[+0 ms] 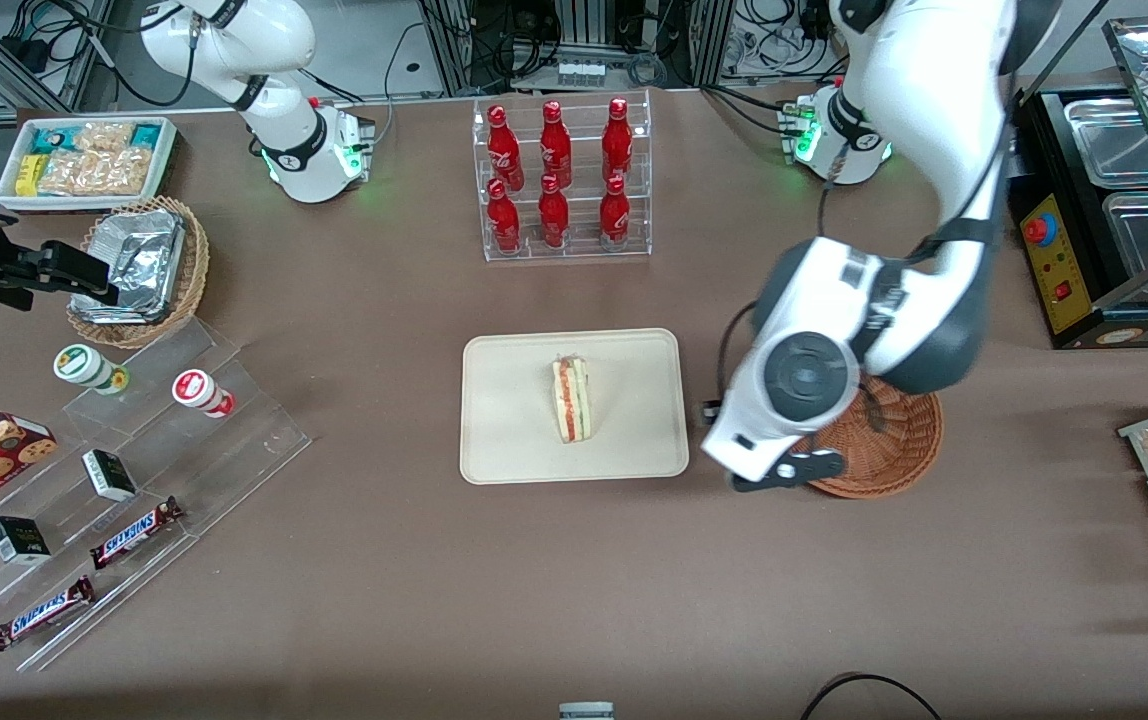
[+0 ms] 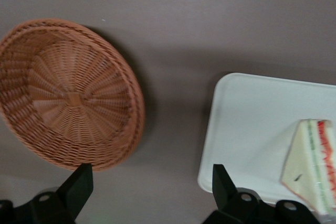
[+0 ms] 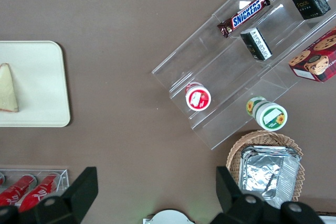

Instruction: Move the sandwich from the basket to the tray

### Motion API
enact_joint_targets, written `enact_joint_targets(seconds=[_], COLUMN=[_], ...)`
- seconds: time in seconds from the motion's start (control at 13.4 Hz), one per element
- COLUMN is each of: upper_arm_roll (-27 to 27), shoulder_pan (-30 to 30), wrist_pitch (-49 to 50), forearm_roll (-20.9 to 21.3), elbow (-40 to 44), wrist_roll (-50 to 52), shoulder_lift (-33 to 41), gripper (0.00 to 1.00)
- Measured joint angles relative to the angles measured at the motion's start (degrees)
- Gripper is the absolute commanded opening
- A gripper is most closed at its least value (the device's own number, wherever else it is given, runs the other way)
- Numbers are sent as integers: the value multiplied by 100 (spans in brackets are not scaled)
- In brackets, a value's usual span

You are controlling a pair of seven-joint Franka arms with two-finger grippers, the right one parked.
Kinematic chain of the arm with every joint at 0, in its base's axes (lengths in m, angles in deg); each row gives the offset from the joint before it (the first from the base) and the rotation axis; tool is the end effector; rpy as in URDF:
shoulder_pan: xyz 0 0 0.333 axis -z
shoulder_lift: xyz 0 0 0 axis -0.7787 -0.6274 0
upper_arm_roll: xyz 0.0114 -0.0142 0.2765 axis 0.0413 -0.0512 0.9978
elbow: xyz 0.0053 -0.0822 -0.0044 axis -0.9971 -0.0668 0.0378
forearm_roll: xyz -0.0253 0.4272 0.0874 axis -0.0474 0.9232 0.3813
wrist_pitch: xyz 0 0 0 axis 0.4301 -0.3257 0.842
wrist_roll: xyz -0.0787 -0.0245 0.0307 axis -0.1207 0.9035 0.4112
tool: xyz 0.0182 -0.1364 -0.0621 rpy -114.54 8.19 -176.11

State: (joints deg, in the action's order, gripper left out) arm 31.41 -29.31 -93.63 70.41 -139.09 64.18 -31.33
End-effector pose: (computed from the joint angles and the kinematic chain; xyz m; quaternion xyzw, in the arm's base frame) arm 0.6472 -0.2928 0.3244 -0.9900 -0.0630 0.1094 0.0634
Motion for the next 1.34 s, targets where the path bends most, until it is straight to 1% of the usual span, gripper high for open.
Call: enact_joint_targets(seconds=[0.22,0.45,0.67,0.82,1.04,1.34], upper_arm_roll=[5,-57,-505,-644,-670,-602], shoulder_pan=[-463,-1046,-1844,-2173,-2535,-2867], wrist_pitch=[-52,-199,-105,83,360,416], forearm_roll=[49,49,49,49,49,33], elbow=[-564,-1375,-1917,-2003,-1995,-1881], wrist_roll=[-685,-1743,-2616,-2990,-3534,-3748], shoulder_lift=[514,1348,2149,2490,2881,3161], gripper=[100,100,100,100,100,100])
